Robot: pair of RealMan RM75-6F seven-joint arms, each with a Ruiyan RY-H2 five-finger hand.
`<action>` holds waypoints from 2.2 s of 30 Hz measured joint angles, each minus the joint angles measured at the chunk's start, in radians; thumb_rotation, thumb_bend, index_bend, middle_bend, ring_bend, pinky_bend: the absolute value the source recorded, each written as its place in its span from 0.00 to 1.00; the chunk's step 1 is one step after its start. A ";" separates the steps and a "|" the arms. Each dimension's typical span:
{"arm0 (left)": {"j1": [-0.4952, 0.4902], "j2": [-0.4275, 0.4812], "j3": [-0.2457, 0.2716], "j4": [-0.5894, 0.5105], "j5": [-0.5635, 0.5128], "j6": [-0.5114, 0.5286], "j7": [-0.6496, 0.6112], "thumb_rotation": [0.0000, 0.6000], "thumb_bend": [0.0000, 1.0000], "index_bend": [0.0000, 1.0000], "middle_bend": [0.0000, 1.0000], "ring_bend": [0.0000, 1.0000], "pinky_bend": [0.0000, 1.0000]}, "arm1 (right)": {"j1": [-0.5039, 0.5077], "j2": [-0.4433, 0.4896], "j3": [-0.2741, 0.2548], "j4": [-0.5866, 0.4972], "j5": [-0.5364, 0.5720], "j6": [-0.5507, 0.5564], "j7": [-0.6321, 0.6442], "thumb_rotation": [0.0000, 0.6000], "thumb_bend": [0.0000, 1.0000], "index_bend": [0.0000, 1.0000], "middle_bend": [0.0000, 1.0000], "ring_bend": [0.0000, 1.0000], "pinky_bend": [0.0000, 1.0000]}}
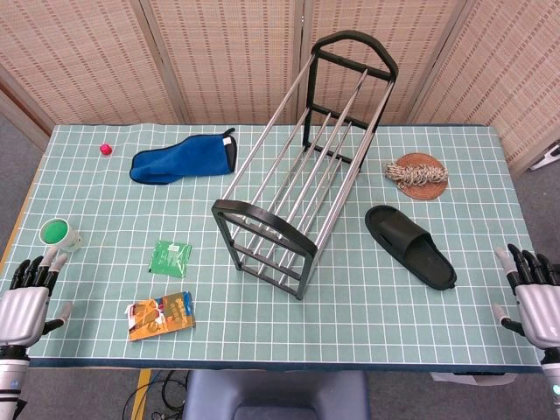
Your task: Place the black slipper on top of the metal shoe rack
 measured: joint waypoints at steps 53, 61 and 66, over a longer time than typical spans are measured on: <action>0.051 0.071 0.017 -0.023 0.111 0.090 -0.178 1.00 0.38 0.04 0.00 0.00 0.00 | 0.401 -0.037 -0.091 -0.034 0.516 -0.477 -0.334 1.00 0.27 0.23 0.00 0.00 0.00; 0.051 0.059 0.014 -0.028 0.104 0.089 -0.142 1.00 0.38 0.04 0.00 0.00 0.00 | 0.378 0.054 -0.086 -0.049 0.515 -0.418 -0.285 1.00 0.27 0.23 0.00 0.00 0.00; 0.050 0.052 0.010 -0.030 0.092 0.084 -0.125 1.00 0.38 0.04 0.00 0.00 0.00 | 0.356 0.088 -0.084 -0.077 0.462 -0.411 -0.203 1.00 0.27 0.23 0.00 0.00 0.00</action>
